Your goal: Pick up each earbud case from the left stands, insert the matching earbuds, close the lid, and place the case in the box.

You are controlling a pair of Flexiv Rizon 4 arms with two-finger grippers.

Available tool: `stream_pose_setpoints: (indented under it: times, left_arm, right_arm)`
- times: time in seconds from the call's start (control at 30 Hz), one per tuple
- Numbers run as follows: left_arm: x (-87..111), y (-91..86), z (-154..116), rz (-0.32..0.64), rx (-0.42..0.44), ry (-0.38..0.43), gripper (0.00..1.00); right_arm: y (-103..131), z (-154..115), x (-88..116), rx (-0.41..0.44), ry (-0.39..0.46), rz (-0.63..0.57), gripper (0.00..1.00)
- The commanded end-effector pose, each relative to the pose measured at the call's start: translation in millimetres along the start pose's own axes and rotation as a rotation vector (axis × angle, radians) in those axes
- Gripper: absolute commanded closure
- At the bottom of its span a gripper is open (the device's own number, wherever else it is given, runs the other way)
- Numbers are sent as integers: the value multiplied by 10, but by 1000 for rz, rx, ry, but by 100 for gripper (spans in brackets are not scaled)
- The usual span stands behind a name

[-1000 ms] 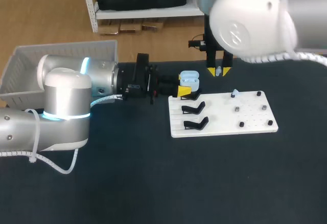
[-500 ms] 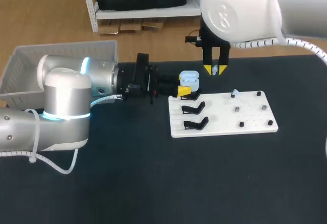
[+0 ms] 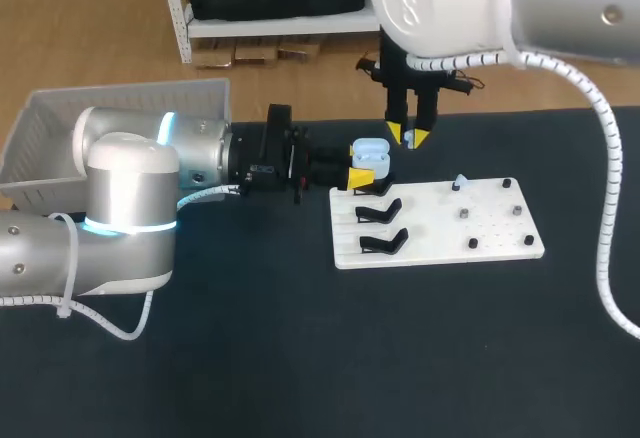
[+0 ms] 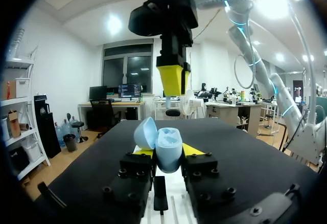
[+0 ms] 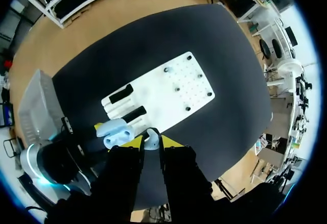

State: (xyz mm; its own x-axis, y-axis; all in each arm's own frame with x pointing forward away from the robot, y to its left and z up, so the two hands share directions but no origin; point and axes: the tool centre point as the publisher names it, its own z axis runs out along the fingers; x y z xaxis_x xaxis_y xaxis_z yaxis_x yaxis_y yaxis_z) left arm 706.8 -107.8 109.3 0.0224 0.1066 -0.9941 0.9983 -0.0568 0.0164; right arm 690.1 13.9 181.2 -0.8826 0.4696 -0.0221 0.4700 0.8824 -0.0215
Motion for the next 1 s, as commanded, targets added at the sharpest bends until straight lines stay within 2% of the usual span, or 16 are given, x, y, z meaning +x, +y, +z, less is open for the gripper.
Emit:
stream_pose_setpoints:
  times: [0.03,0.33,0.53,0.67,1.0]
  left_arm:
    - [14,-10,0,4,-4,-5,100]
    - [14,-10,0,4,-4,-5,100]
    - [14,-10,0,4,-4,-5,100]
    - [14,-10,0,4,-4,-5,100]
    - [14,-10,0,4,-4,-5,100]
  right_arm:
    - [17,-10,-17,4,6,1,100]
    - [17,-10,-17,4,6,1,100]
    - [105,-82,67,23,15,58,100]
    - [161,-110,91,4,41,93,100]
    - [294,-97,174,5,82,109,100]
